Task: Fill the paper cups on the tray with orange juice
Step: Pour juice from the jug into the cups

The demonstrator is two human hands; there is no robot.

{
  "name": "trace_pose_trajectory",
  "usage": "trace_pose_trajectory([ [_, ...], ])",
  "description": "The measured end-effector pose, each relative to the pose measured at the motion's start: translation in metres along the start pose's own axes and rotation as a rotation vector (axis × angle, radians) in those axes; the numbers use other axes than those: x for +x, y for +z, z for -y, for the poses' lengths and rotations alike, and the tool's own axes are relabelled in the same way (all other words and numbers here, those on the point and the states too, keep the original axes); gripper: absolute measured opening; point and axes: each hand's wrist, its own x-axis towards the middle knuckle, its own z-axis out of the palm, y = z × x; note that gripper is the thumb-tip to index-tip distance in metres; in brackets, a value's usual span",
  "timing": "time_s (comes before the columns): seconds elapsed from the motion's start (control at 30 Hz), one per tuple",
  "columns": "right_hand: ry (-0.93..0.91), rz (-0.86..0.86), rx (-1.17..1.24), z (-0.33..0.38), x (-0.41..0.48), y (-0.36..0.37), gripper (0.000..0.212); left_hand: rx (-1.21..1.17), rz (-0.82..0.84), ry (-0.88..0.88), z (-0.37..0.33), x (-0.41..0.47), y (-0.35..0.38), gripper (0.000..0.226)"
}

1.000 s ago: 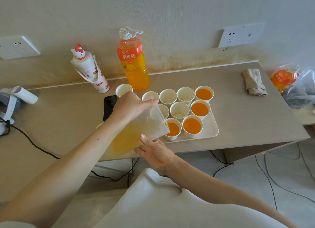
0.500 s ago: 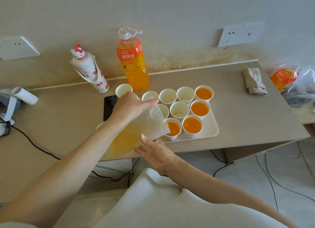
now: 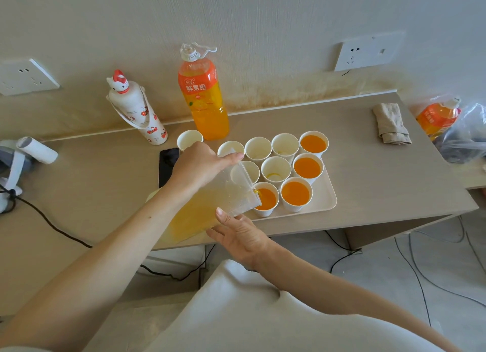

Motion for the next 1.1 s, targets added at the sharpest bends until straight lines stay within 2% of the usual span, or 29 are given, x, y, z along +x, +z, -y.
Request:
trace_pose_trajectory([
  [1.1,-0.022,0.028,-0.006,0.0023,-0.0038,-0.0008,0.115,0.011,0.0,0.021,-0.0002,0.0023,0.0018,0.064],
])
